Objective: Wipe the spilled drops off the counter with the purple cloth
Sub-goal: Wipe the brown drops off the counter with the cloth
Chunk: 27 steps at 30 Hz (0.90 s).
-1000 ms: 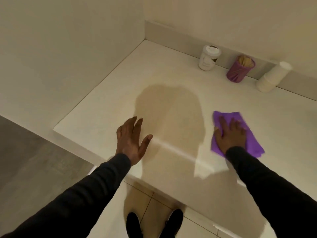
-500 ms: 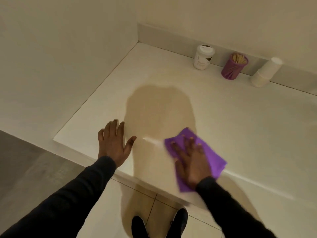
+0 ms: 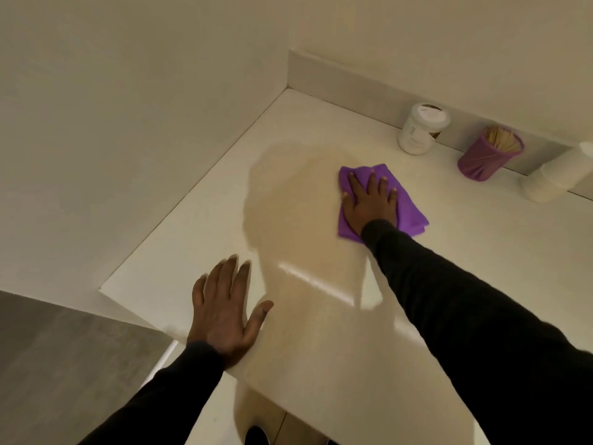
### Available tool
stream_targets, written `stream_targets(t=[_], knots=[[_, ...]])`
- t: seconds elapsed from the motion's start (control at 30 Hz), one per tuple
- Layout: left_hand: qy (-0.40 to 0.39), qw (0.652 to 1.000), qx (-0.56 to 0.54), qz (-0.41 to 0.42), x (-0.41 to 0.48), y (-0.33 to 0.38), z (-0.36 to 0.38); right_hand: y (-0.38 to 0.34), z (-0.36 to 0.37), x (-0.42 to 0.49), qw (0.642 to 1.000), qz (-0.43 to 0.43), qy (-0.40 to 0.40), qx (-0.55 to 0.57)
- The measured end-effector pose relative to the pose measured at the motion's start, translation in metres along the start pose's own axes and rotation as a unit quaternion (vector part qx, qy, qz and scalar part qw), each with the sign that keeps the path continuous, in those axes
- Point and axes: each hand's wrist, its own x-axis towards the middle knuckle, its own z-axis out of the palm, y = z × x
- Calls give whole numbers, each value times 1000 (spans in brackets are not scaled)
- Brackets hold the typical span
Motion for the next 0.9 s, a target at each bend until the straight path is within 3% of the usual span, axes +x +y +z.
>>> stream_targets(t=[0.27,0.4,0.57,0.7,0.8,0.83,0.9], knots=[[12,1000,-9,-5,3,-3,5,-80,4,82,999,-29,-18,-1],[24,1000,-17,-9,3,-2,1,-129,9,44,990,-137,-36,-1],[48,998,-39,-19,0,1,-5,-156,26,-79,948,-308,-73,-12],[48,998,-36,-9,-2,0,-6,-106,32,-183,927,-368,-73,-1],[41,999,-6,-7,-3,0,-5,-30,28,-192,927,-371,-63,2],[37,999,2,-7,-2,0,-5,2,26,-182,941,-334,-47,-9],[24,1000,17,0,-2,2,-3,71,15,-158,984,-179,-2,-14]])
